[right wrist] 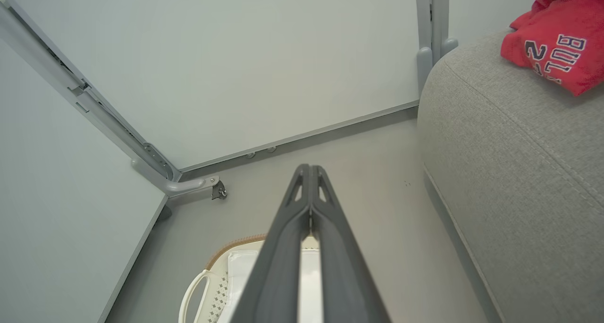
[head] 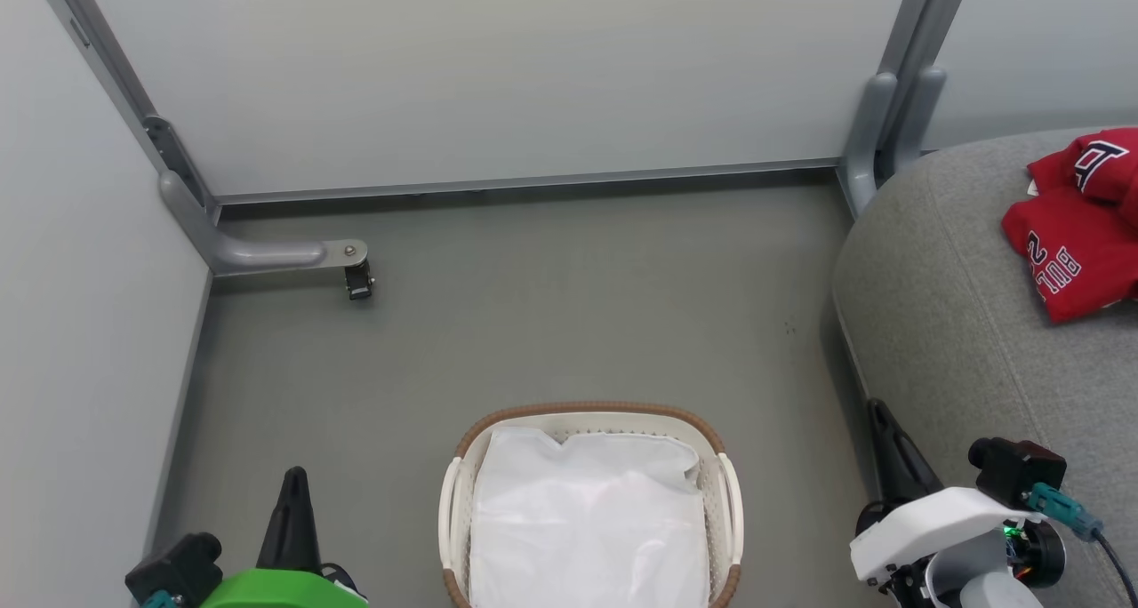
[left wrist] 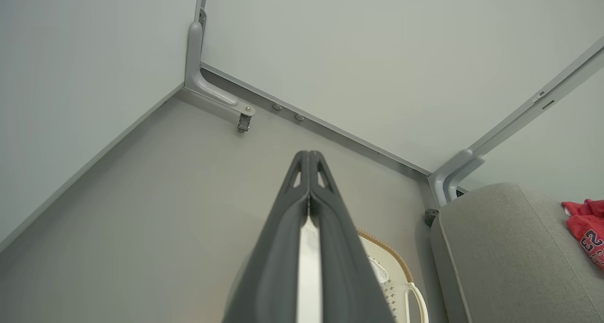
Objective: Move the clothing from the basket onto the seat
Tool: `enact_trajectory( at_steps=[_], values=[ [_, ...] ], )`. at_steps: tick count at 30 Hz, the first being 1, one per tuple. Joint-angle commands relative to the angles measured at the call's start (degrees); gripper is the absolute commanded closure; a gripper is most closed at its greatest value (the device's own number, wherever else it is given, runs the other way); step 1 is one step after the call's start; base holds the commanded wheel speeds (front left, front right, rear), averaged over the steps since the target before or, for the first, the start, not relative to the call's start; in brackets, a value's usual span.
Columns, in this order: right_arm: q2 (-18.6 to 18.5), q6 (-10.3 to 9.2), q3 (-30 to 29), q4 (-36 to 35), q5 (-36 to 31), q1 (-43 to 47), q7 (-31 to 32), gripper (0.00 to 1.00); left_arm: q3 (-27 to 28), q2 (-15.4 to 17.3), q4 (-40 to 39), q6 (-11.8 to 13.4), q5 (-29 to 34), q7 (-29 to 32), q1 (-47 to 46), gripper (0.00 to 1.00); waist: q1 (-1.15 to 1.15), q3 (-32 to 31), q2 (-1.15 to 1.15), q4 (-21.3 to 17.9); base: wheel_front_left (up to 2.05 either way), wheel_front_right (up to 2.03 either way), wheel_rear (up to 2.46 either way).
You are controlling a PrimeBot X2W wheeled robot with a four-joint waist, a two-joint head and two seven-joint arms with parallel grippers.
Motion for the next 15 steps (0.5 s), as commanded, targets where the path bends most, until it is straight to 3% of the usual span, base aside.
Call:
enact_trajectory(
  at_steps=[1,15],
  values=[
    [-0.28,-0.01,-0.45,-1.15,2.53,-1.06,0.54,1.00,0.68,0.16,-0.89,-0.47,-2.32,0.44,-1.98,1.00,0.00,-0.01,0.00,-0.04,0.00,0.00,0.00],
    [-0.42,-0.02,-2.06,-1.73,15.10,-1.39,3.73,1.00,2.50,0.18,-1.11,-1.14,-13.26,3.67,-3.45,1.00,0.00,-0.14,0.00,-0.43,0.00,0.00,0.00]
  ],
)
